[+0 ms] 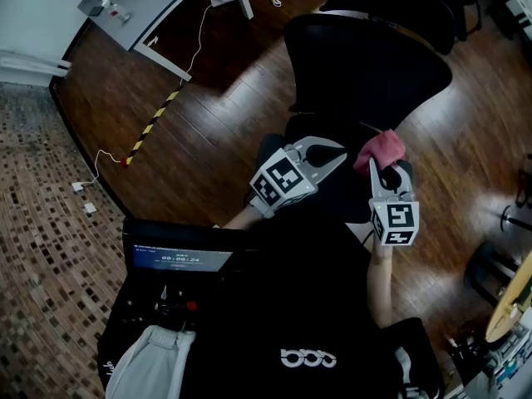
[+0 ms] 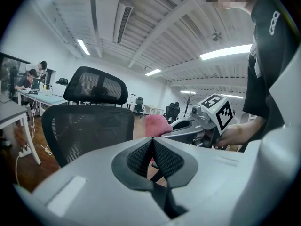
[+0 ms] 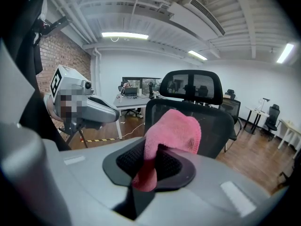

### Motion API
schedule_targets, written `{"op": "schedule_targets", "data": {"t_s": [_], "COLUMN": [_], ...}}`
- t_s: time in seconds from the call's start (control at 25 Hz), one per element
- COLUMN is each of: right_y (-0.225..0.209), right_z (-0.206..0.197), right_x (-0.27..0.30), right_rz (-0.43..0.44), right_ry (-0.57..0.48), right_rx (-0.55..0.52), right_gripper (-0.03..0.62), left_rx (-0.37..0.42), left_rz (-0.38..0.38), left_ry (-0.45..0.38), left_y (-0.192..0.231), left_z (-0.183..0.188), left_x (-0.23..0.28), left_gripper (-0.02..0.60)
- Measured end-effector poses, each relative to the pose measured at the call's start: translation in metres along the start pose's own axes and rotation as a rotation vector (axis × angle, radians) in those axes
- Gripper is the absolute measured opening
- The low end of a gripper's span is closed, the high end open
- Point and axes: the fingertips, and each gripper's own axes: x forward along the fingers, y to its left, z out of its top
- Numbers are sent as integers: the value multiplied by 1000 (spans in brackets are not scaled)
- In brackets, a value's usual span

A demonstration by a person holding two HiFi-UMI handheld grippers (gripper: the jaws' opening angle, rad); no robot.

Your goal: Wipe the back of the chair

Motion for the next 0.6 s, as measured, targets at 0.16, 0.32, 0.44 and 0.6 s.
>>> {"op": "schedule_targets", "data": {"t_s": [0.16, 0.32, 0.44, 0.6], "right_y": [3, 0, 15, 63], "right_z": [6, 8, -7, -43], "right_x": [1, 0, 2, 14], "right_rz": [-4, -20, 46, 290], "right_ry": [-6, 5, -16, -139], "right_rx": [-8, -51, 132, 760], "right_gripper": [51, 51, 51, 51], "left_rx": [-2, -1, 0, -1], "left_rz": [0, 0, -2, -2], "left_ry": [2, 3, 2, 2], "left_y": [0, 1, -2, -1], "left_z": [-2, -2, -2, -3], "left_x": [-3, -3, -3, -2], "left_gripper": [-8, -8, -8, -8]}}
